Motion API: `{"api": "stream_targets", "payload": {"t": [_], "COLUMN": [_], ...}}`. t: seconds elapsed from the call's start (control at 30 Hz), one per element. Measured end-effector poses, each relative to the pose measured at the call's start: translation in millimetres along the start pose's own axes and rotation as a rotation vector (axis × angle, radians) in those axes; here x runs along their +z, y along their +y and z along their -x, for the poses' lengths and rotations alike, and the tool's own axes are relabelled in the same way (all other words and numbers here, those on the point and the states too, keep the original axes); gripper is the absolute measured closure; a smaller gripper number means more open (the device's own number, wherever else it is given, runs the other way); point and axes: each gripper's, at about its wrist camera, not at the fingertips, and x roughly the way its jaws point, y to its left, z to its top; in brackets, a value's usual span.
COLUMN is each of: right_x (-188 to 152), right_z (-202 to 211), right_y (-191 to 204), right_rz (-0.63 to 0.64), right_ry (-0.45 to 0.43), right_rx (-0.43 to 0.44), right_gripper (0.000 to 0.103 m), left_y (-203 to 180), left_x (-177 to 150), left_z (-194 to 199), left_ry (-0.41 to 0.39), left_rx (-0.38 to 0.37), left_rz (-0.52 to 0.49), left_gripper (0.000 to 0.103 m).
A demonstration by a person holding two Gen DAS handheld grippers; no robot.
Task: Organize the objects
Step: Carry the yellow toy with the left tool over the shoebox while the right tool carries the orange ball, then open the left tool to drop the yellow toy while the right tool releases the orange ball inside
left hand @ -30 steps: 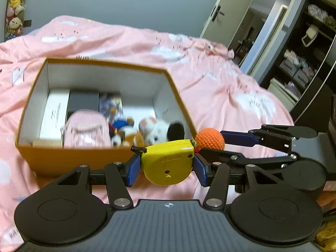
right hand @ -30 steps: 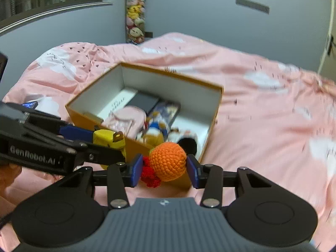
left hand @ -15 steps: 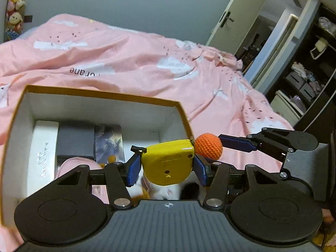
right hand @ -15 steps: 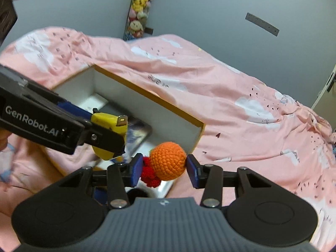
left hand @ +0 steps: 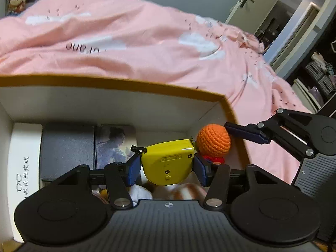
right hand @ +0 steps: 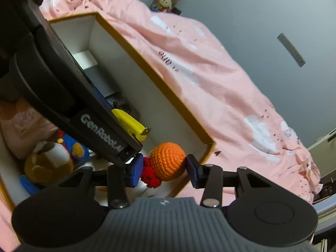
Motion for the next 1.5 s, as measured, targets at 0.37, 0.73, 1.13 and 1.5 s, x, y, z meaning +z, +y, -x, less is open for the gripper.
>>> {"api": "stream_targets", "payload": {"t": [0.37,0.73,1.13,1.5], "right_x": [2,0,-1,-13], "right_z": [-33,-28,0,69], "right_y": [8,6,2,-5], "right_rz": [0.135,0.136,0.104,-0.134], "right_ry": [0.048,0.045,0.020,-0.043], "right_rx": [-0.018,-0.004,-0.006,0.091], "right_gripper": [0.055,0.055,0.048,0.030], "left_y": [4,2,-3,-28], "left_x": [9,11,6,-29], "left_z": [-31,-33,0,83], "left_ry": [0.088,0.064,-0.056,-0.284], "left_rx": [0.029,0.042,0.082,0.204], "left_rz": [-0.007,-0.002,0.002,-0.085], "left_gripper": [0.042,0.038,0.034,0.033]}}
